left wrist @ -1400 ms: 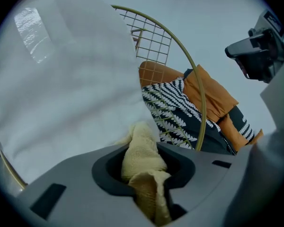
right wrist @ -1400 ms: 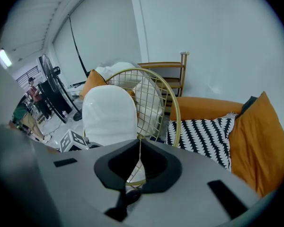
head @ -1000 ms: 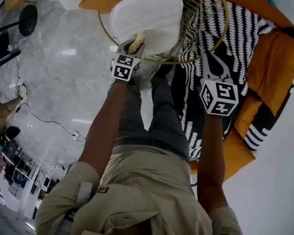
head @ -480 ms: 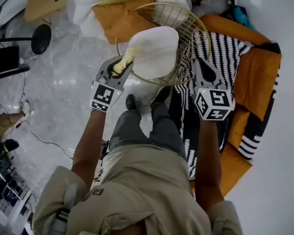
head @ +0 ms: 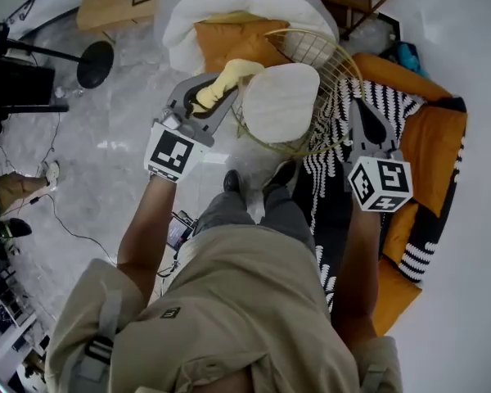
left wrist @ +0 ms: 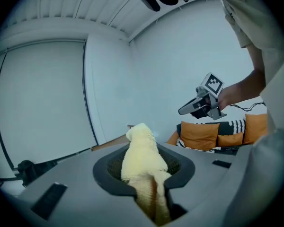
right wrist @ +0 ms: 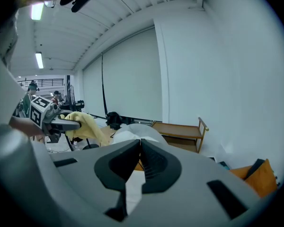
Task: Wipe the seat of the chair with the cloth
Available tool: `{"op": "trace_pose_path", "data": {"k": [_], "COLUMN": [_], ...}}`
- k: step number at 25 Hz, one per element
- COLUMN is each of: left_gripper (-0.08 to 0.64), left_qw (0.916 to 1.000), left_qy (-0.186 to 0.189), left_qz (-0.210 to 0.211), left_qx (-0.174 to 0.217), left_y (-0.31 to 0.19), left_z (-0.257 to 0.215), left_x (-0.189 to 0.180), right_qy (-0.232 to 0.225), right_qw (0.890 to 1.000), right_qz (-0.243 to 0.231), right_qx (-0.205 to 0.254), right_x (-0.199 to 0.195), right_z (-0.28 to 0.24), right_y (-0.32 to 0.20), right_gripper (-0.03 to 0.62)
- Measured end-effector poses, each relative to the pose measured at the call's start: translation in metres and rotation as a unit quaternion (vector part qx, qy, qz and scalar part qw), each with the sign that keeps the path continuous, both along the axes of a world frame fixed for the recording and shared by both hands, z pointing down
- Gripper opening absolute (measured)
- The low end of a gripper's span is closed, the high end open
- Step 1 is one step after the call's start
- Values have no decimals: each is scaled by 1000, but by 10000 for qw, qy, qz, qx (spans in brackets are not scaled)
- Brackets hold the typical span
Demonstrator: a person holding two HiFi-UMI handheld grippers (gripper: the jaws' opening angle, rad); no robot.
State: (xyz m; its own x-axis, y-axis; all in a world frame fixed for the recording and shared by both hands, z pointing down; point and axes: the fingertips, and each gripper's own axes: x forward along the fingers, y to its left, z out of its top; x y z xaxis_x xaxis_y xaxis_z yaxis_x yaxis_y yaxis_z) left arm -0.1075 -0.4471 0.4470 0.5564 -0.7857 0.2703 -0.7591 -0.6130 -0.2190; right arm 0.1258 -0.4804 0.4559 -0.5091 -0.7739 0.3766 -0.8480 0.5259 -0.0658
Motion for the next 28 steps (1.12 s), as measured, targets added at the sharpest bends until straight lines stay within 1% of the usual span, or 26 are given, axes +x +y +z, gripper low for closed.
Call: {"op": "trace_pose_path", "data": {"k": [5, 6, 9, 13, 15, 17, 21, 28], "left_gripper": [118, 118, 119, 119, 118, 120, 120, 120], "left_qw": [9993, 9992, 9988, 9977, 9971, 9969, 9970, 9963], "left_qy": [-92, -51, 276, 426, 518, 550, 555, 685], "left_qz": [65, 43, -135, -159, -156, -156, -101, 94], "left_qx": [357, 399, 372, 505, 530, 543, 534, 501], "left_y": [17, 21, 31, 46, 54, 61, 70, 85], "left_z": [-51, -61, -87, -113, -125, -133, -140, -144], "left_x": [-27, -32, -47, -66, -75, -82, -87, -83], "right_qy": [-47, -48, -68, -59, 106, 257, 255, 317], "right_qw": [9988, 9983, 9963, 9929, 9911, 9893, 9883, 9884], "right_qz": [-170, -205, -311, -466, -569, -663, -716, -641], "right_qx": [450, 540, 797, 1089, 1197, 1270, 1323, 1341], "right_x": [-27, -32, -50, -74, -87, -98, -107, -112], "right_z": [-57, -67, -97, -133, -146, -156, -169, -177], "right_y": [11, 13, 18, 28, 34, 39, 47, 63], "right_gripper": [25, 25, 25, 24, 23, 21, 21, 21]}}
